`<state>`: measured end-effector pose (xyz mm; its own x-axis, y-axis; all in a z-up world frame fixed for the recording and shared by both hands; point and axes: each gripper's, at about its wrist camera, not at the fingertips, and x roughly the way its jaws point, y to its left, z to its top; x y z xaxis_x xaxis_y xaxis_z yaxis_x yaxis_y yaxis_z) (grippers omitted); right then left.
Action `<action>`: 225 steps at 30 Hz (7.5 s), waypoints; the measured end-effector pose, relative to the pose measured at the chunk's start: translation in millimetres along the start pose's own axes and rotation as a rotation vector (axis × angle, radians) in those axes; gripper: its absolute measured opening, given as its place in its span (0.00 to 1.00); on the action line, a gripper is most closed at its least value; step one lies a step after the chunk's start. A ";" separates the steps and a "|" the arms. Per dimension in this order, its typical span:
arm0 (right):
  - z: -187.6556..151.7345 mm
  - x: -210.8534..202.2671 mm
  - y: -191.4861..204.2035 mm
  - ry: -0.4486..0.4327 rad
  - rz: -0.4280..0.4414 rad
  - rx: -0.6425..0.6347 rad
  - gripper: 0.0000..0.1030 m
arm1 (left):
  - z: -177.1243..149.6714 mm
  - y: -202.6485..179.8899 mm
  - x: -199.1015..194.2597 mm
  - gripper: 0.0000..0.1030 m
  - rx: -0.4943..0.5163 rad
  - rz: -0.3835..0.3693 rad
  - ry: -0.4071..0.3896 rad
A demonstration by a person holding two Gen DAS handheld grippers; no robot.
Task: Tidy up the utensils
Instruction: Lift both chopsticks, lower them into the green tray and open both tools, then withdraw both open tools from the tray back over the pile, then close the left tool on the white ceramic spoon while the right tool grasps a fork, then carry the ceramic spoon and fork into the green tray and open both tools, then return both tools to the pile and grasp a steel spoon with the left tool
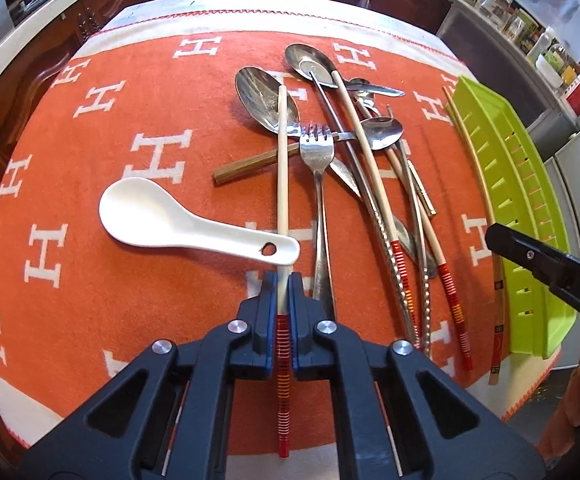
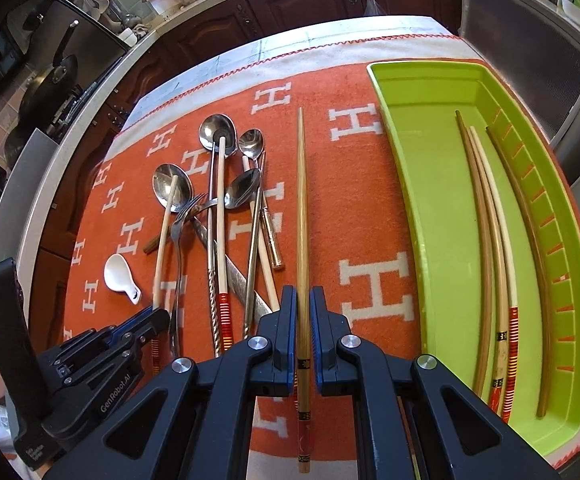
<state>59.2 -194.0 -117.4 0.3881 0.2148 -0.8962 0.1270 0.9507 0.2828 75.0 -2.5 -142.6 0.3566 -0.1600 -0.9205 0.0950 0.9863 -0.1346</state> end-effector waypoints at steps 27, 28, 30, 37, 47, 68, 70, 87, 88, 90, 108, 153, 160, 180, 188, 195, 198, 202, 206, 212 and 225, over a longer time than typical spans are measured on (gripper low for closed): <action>17.0 -130.7 -76.8 -0.233 -0.093 0.049 0.06 | 52.9 -164.9 -78.8 0.03 0.193 -0.329 -0.075; 18.2 -131.3 -81.2 -0.227 -0.105 0.044 0.06 | 52.2 -173.3 -72.4 0.03 0.189 -0.335 -0.056; 19.7 -130.1 -91.0 -0.209 -0.125 0.035 0.06 | 50.6 -187.3 -55.5 0.03 0.180 -0.354 -0.010; 24.6 -98.5 -125.5 -0.124 -0.199 0.035 0.07 | 42.1 -210.2 -13.4 0.03 0.170 -0.350 0.070; 19.3 -79.4 -142.9 -0.116 -0.143 0.079 0.26 | 29.5 -195.7 -22.1 0.16 0.261 -0.327 0.076; -9.8 -102.2 -23.8 -0.120 0.093 -0.057 0.26 | -15.8 -48.6 -126.0 0.36 0.189 -0.115 -0.153; -14.1 -99.3 -5.9 -0.112 0.107 -0.088 0.26 | -19.2 -29.5 -127.0 0.36 0.149 -0.108 -0.145; -20.8 -76.6 77.0 -0.060 0.132 -0.221 0.26 | -21.2 118.0 -78.4 0.36 -0.227 -0.127 -0.131; -20.0 -72.8 79.6 -0.053 0.130 -0.224 0.26 | -20.0 122.2 -72.3 0.36 -0.237 -0.133 -0.135; -17.6 -64.3 83.8 -0.041 0.127 -0.228 0.26 | -16.5 126.6 -59.5 0.35 -0.249 -0.134 -0.137; 9.0 2.5 94.9 0.021 0.161 -0.209 0.26 | 22.0 115.3 2.3 0.35 -0.220 -0.098 -0.133; 6.3 49.9 99.0 -0.046 0.239 -0.189 0.02 | 22.2 83.8 -20.0 0.03 -0.135 -0.351 -0.150; -3.3 -8.4 76.1 -0.146 0.254 -0.184 0.02 | 25.5 34.0 -72.8 0.03 -0.008 -0.396 -0.180; 57.5 -87.8 -89.7 -0.252 -0.087 -0.145 0.02 | 128.8 -170.4 -23.2 0.04 0.192 -0.377 -0.091; 94.0 -11.2 -121.5 -0.098 -0.089 -0.161 0.02 | 159.9 -207.9 28.6 0.04 0.233 -0.303 -0.035; 120.4 22.7 -123.4 -0.065 -0.102 -0.162 0.04 | 164.5 -217.6 49.4 0.04 0.266 -0.258 -0.025; 130.6 23.6 -128.0 -0.069 -0.075 -0.134 0.09 | 163.6 -215.1 52.2 0.05 0.259 -0.261 -0.021; 129.5 13.0 -128.1 -0.099 -0.071 -0.123 0.21 | 156.6 -209.6 41.2 0.05 0.257 -0.262 -0.035; 115.2 -8.6 -124.1 -0.129 -0.042 -0.081 0.21 | 142.3 -200.2 16.5 0.13 0.267 -0.292 -0.047; 86.5 -35.5 -108.7 -0.171 0.018 -0.037 0.21 | 109.8 -163.5 -24.4 0.24 0.273 -0.275 -0.079; 27.8 -80.3 -18.4 -0.213 0.130 -0.082 0.21 | 46.7 -42.1 -86.3 0.24 0.282 -0.177 -0.147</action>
<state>51.1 -235.0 -41.2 0.5810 0.2928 -0.7595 -0.0076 0.9350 0.3546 83.7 -32.1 -40.3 0.4394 -0.3512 -0.8268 0.4128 0.8964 -0.1614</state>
